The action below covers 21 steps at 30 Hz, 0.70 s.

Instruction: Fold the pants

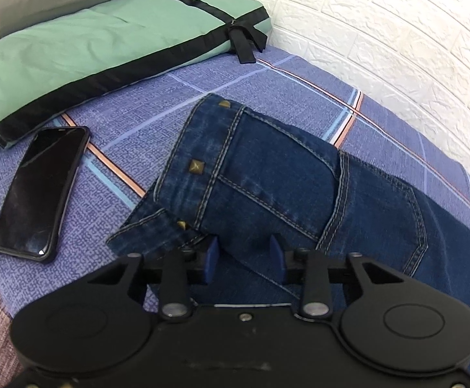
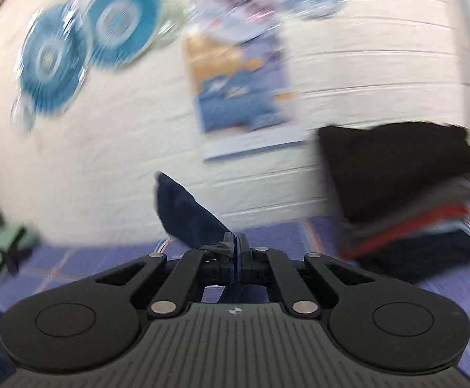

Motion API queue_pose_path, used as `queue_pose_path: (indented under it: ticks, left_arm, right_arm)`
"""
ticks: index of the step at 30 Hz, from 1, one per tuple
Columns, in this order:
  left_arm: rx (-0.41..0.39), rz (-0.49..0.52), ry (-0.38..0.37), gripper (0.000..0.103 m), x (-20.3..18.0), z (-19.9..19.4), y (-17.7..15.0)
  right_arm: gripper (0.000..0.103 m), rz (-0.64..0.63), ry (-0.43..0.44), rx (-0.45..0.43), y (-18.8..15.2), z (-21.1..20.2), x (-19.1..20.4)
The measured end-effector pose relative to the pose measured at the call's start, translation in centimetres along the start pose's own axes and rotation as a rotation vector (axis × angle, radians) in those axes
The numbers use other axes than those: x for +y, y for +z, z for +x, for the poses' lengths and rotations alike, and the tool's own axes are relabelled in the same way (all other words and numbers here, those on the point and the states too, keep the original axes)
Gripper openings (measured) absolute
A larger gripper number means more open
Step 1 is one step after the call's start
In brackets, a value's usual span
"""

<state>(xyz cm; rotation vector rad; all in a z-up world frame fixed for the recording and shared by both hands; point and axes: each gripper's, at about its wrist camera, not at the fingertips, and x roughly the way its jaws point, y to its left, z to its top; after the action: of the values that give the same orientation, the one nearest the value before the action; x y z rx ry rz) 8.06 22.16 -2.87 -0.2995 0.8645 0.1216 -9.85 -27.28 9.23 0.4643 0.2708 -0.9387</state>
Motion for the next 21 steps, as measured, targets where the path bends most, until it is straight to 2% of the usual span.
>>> queue_pose_path:
  ticks: [2, 4, 6, 8, 9, 10, 11, 13, 16, 18, 21]
  left_arm:
    - [0.006, 0.010, 0.001, 0.034, -0.1, -0.1, -0.1]
    - [0.013, 0.017, 0.003, 0.034, -0.2, -0.2, -0.1]
    - [0.021, 0.025, 0.003, 0.034, -0.4, -0.3, -0.1]
    - [0.039, 0.030, -0.017, 0.036, -0.5, -0.8, -0.3]
    - [0.047, 0.029, -0.035, 0.037, -0.5, -1.0, -0.4]
    - [0.053, 0.025, -0.052, 0.039, -0.5, -1.3, -0.6]
    - [0.055, 0.021, -0.065, 0.039, -0.4, -1.7, -0.8]
    - [0.053, 0.019, -0.089, 0.043, -0.3, -2.5, -1.4]
    - [0.041, 0.024, -0.095, 0.056, 0.1, -3.7, -2.4]
    - [0.029, 0.031, -0.083, 0.056, 0.8, -4.6, -2.7]
    - [0.001, 0.020, -0.034, 0.056, 1.9, -5.7, -1.9]
  right_arm:
    - [0.000, 0.074, -0.088, -0.021, -2.6, -3.8, -2.5]
    - [0.000, 0.177, -0.169, 0.018, -6.0, -5.6, -5.1]
    - [0.000, 0.294, -0.199, 0.095, -9.5, -5.6, -7.3]
    - [0.000, 0.354, -0.198, 0.132, -12.0, -5.5, -7.8]
    - [0.002, 0.359, -0.182, 0.130, -12.4, -5.4, -7.8]
    - [0.015, 0.358, -0.167, 0.118, -12.4, -5.3, -7.5]
    - [0.023, 0.348, -0.158, 0.105, -12.2, -4.9, -7.2]
    - [0.028, 0.328, -0.146, 0.080, -11.0, -4.3, -7.0]
    - [0.038, 0.334, -0.135, 0.076, -9.6, -3.2, -7.2]
    - [0.038, 0.307, -0.149, 0.087, -9.6, -2.8, -7.6]
    - [0.041, 0.263, -0.230, 0.092, -9.6, -3.4, -9.7]
